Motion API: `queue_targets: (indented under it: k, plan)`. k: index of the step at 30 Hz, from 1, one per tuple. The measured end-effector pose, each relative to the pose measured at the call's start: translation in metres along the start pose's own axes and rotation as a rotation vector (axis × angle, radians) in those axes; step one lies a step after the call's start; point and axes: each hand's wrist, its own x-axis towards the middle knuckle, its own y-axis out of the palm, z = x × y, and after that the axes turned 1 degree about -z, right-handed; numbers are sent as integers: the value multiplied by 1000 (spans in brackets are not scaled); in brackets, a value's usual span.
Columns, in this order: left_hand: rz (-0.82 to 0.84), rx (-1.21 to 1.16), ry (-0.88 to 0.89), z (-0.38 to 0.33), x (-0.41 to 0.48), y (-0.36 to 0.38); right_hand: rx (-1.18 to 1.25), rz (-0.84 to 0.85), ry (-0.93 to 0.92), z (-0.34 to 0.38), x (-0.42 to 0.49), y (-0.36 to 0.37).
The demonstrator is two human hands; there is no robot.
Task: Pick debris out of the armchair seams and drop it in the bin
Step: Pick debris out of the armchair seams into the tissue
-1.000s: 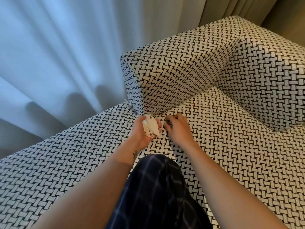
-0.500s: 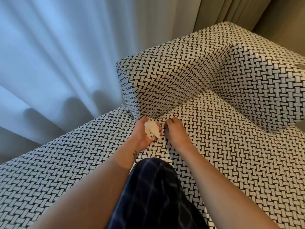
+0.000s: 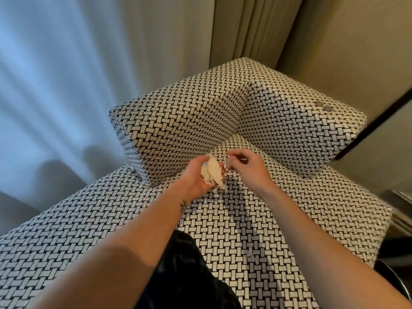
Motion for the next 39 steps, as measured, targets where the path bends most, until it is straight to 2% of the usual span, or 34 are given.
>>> queue_targets:
  k: [3, 8, 14, 18, 23, 32, 36, 39]
  plan:
    - [45, 21, 12, 7, 12, 51, 128, -98, 37, 5, 6, -38]
    - [25, 48, 37, 16, 36, 143, 171, -208, 63, 13, 20, -109]
    - [167, 141, 40, 7, 40, 238, 106, -395, 1, 17, 50, -192]
    - [153, 209, 59, 0, 54, 274, 30, -521, -32, 15, 73, -233]
    - [100, 202, 57, 14, 78, 307, -9, -615, 48, 0, 103, -268]
    - [-65, 102, 141, 36, 112, 336, -150, -687, 95, -13, 140, -273]
    - [-60, 86, 139, 38, 111, 336, -163, -741, 140, -14, 146, -267]
    - [-25, 81, 123, 37, 105, 332, -176, -743, 102, -13, 136, -266]
